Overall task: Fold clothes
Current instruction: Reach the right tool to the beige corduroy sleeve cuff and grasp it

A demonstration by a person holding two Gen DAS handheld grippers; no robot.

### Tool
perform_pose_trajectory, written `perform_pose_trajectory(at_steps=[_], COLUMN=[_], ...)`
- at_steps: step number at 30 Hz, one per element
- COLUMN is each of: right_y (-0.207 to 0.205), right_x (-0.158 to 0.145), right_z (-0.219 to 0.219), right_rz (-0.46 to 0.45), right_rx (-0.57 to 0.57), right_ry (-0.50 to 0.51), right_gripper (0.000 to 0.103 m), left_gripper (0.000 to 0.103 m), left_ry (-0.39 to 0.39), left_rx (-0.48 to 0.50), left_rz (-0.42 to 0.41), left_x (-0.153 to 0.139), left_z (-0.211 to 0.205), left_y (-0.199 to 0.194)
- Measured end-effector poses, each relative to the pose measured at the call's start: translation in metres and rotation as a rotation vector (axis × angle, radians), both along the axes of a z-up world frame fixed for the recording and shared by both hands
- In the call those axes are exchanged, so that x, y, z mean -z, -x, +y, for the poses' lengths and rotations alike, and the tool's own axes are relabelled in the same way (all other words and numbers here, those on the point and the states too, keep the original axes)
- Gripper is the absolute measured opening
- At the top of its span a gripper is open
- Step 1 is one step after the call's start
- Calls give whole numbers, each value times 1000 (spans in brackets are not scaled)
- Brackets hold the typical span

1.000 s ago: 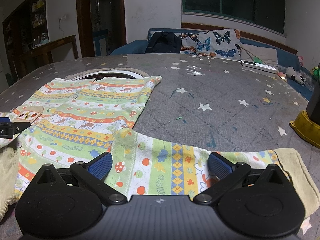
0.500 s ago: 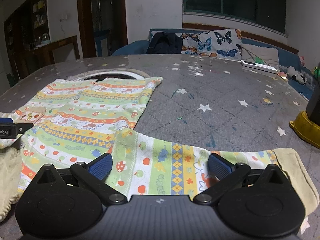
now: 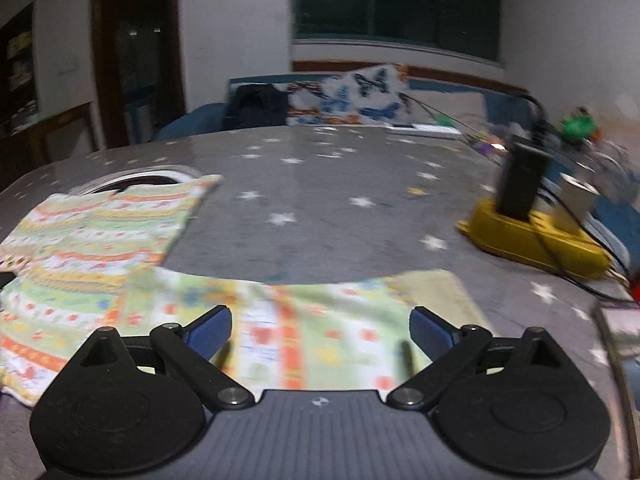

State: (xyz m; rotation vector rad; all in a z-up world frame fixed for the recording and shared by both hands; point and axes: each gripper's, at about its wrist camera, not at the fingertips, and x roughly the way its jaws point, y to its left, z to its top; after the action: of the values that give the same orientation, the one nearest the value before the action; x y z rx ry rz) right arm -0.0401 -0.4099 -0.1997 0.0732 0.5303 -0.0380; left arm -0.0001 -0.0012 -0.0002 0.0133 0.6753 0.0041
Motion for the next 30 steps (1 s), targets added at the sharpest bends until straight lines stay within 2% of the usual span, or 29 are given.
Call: perform_pose_trajectory(at_steps=[9,16,21,26,30], right_y=[5,9,10,12,14], right_x=[8,15,13,10,9], right_z=[-50,-54,-48,-50,-53], right_rz=[26,46,48,48,50], right_rx=[146,152,136,129,121], right_ry=[-17,-25,-31,-61,-71], right_gripper=[87,80,70,50,44], left_gripper=[103,103,103,103,103], left_ry=[0,0,0,0,0], left_rx=[0,0,0,0,0], left_rz=[0,0,0,0,0], left_x=[0,0,0,0,0], left_z=[0,0,0,0,0], left_y=[0,0,0,0,0])
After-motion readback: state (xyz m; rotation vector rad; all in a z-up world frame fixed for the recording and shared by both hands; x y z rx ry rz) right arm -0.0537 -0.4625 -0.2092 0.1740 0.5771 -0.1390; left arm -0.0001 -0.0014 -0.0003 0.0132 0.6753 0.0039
